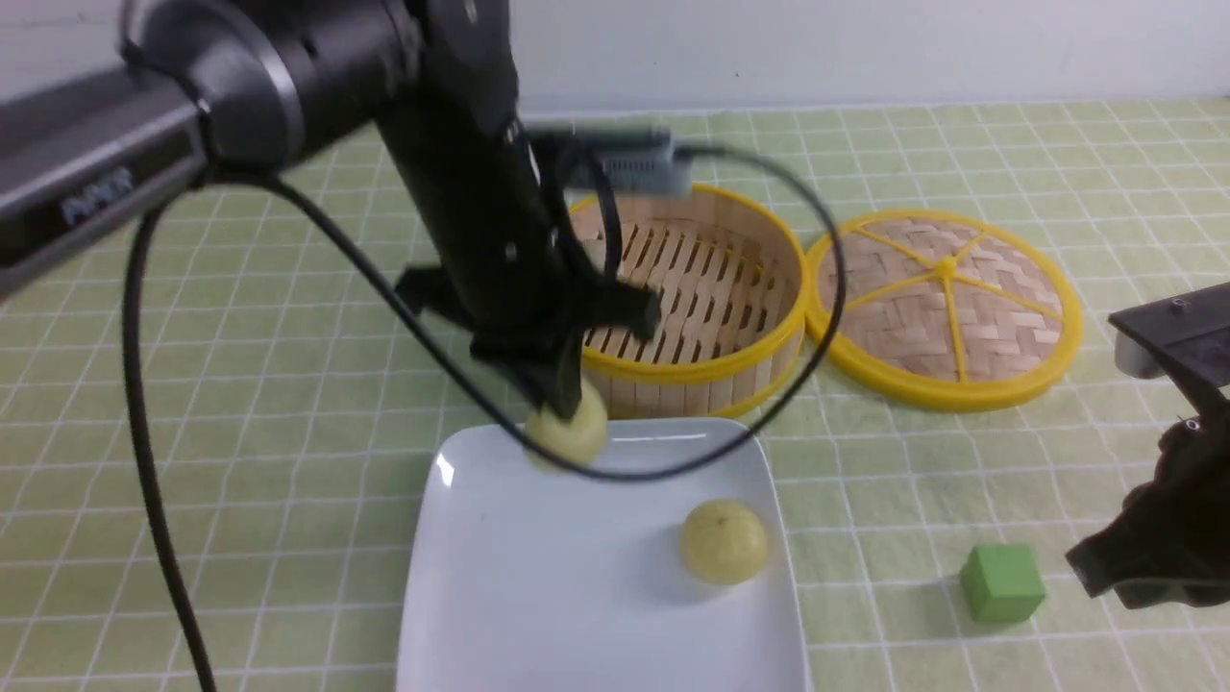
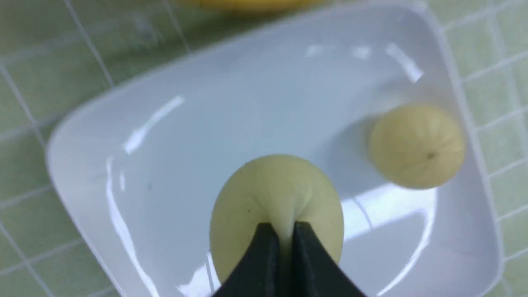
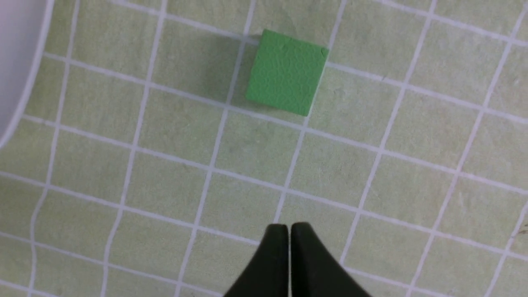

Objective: Put the steamed buns into the plate on the green tablecloth.
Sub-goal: 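Carry the bun from the bamboo steamer to the plate with the left gripper, then reach into the bamboo steamer and grasp a bun with the left gripper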

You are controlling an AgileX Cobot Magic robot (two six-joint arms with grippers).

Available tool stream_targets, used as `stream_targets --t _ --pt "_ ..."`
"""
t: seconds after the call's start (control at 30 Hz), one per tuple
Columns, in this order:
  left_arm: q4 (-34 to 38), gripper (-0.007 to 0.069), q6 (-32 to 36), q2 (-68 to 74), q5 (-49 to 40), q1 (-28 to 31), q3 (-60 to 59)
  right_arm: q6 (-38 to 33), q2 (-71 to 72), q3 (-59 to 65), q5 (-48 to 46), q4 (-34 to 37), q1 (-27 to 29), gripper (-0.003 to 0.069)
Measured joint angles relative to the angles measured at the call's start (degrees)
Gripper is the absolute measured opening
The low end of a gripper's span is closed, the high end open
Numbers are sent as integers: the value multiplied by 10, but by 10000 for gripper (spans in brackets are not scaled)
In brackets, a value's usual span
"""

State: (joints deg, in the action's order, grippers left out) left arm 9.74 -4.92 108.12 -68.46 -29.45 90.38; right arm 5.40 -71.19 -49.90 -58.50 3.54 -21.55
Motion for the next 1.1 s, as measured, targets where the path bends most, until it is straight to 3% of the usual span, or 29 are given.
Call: stream_targets --t 0.2,0.37,0.47,0.57,0.93,1.1 --pt "8 109 1 53 61 0 -35 0 0 0 3 0 0 39" --pt "13 304 1 64 63 0 -20 0 0 0 7 0 0 47" --pt "-1 444 -8 65 48 3 35 0 0 0 11 0 0 50" --pt "-29 538 -42 73 39 5 103 0 0 0 12 0 0 50" --pt "-106 567 -131 255 24 13 454 0 0 0 19 0 0 59" --pt "-134 568 -139 332 24 25 542 0 0 0 25 0 0 68"
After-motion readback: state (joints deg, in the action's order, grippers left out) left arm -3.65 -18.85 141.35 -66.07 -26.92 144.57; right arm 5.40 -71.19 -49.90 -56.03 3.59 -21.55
